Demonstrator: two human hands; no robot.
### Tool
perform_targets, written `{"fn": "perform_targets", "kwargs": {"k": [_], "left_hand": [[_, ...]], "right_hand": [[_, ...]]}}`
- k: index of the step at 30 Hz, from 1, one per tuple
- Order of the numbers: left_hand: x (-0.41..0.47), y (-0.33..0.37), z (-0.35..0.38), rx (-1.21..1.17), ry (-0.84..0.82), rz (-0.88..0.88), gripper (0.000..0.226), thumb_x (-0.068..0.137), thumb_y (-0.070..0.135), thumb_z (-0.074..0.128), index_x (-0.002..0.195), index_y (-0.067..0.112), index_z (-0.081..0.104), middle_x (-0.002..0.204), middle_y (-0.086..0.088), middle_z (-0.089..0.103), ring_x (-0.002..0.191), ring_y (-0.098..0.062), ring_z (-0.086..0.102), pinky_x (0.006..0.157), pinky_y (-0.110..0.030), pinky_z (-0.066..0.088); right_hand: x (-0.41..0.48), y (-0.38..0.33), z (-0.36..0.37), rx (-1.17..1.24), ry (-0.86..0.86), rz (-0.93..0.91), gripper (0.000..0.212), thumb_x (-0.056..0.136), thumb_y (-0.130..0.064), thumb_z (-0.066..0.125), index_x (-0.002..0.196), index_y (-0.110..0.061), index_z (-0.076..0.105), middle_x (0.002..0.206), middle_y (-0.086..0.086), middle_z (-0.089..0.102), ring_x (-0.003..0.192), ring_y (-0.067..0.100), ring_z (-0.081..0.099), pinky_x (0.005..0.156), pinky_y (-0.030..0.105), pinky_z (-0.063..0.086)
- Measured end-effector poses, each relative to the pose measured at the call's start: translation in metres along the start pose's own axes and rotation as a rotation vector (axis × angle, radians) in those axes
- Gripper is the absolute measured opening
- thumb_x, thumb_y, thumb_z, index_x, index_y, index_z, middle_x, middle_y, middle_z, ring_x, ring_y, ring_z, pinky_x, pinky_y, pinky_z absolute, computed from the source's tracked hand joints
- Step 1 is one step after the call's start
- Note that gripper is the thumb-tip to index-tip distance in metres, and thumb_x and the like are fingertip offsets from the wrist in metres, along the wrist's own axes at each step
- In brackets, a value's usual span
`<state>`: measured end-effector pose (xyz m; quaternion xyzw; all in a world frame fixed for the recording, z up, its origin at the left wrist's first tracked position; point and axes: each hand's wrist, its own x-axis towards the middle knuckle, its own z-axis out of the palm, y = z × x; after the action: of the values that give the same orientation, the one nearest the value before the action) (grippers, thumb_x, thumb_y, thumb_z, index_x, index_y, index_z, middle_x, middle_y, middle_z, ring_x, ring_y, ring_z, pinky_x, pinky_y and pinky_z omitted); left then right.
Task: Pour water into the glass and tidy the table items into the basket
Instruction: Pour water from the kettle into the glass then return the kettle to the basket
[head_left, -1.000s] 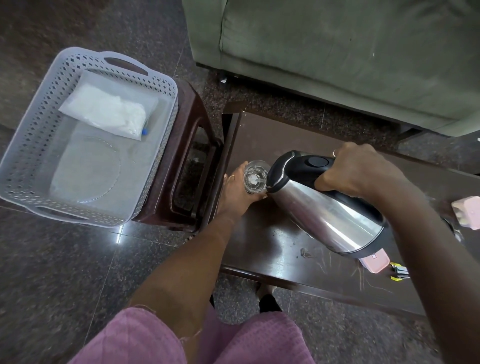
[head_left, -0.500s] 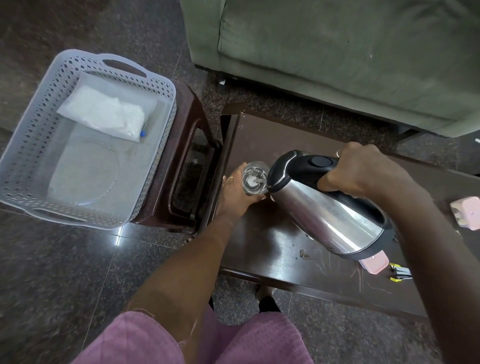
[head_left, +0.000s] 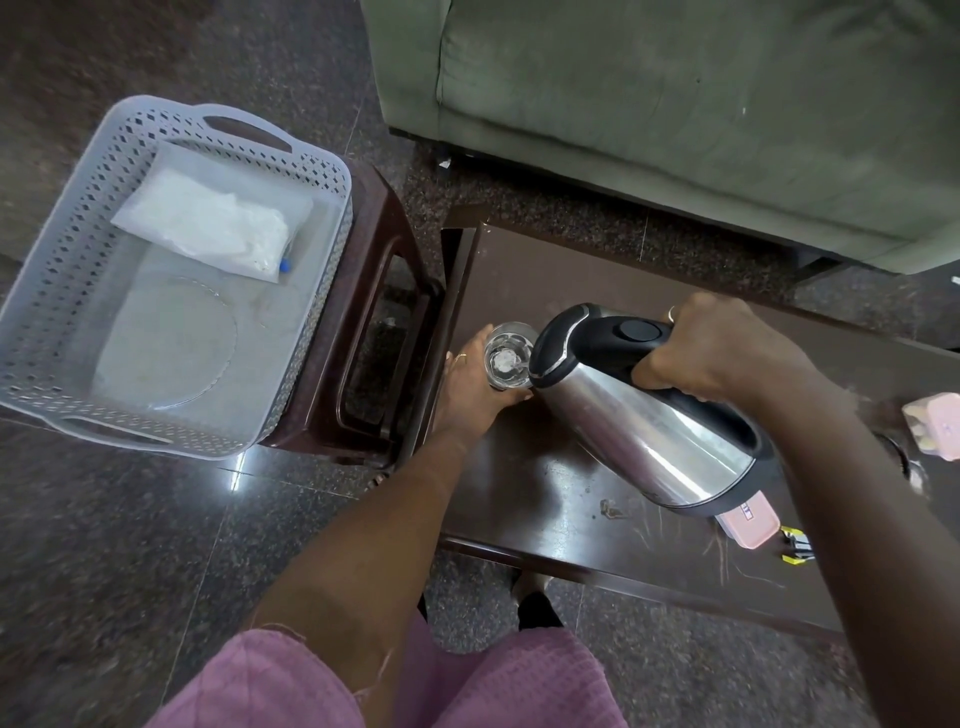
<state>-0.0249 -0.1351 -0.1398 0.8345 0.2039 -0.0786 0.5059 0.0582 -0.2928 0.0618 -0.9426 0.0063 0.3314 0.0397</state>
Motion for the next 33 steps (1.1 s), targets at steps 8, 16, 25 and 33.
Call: {"fn": "perform_targets", "kwargs": {"k": [8, 16, 25, 33], "left_hand": [[-0.0005, 0.0000, 0.0007, 0.024, 0.005, 0.002, 0.100, 0.059, 0.033, 0.085, 0.141, 0.014, 0.031, 0.143, -0.005, 0.045, 0.133, -0.022, 0.038, 0.117, -0.043, 0.020], [0.0010, -0.0029, 0.0026, 0.016, 0.009, -0.006, 0.101, 0.058, 0.036, 0.085, 0.140, 0.015, 0.032, 0.143, -0.005, 0.045, 0.134, -0.021, 0.039, 0.116, -0.046, 0.022], [0.0006, -0.0035, 0.0019, 0.003, 0.005, 0.006, 0.100, 0.060, 0.034, 0.084, 0.141, 0.014, 0.030, 0.145, -0.005, 0.042, 0.136, -0.020, 0.036, 0.118, -0.046, 0.019], [-0.0037, -0.0027, 0.0049, -0.059, 0.049, 0.011, 0.099, 0.058, 0.026, 0.087, 0.139, 0.010, 0.033, 0.142, -0.008, 0.045, 0.132, -0.024, 0.041, 0.115, -0.049, 0.025]], "right_hand": [[0.0016, -0.0011, -0.0010, -0.019, -0.014, 0.000, 0.031, 0.058, -0.024, 0.066, 0.084, -0.010, 0.055, 0.085, 0.015, 0.058, 0.070, 0.029, 0.056, 0.049, 0.021, 0.034], [0.0023, -0.0016, -0.0010, -0.010, -0.031, 0.009, 0.033, 0.058, -0.024, 0.064, 0.088, -0.011, 0.058, 0.085, 0.015, 0.062, 0.069, 0.028, 0.061, 0.053, 0.023, 0.040], [0.0015, -0.0039, -0.0015, -0.033, -0.027, 0.003, 0.029, 0.060, -0.025, 0.065, 0.084, -0.011, 0.058, 0.081, 0.014, 0.064, 0.069, 0.027, 0.062, 0.057, 0.025, 0.043], [-0.0021, -0.0076, -0.0034, -0.027, -0.033, -0.007, 0.022, 0.061, -0.025, 0.064, 0.076, -0.011, 0.054, 0.089, 0.019, 0.065, 0.068, 0.026, 0.065, 0.071, 0.032, 0.055]]}}
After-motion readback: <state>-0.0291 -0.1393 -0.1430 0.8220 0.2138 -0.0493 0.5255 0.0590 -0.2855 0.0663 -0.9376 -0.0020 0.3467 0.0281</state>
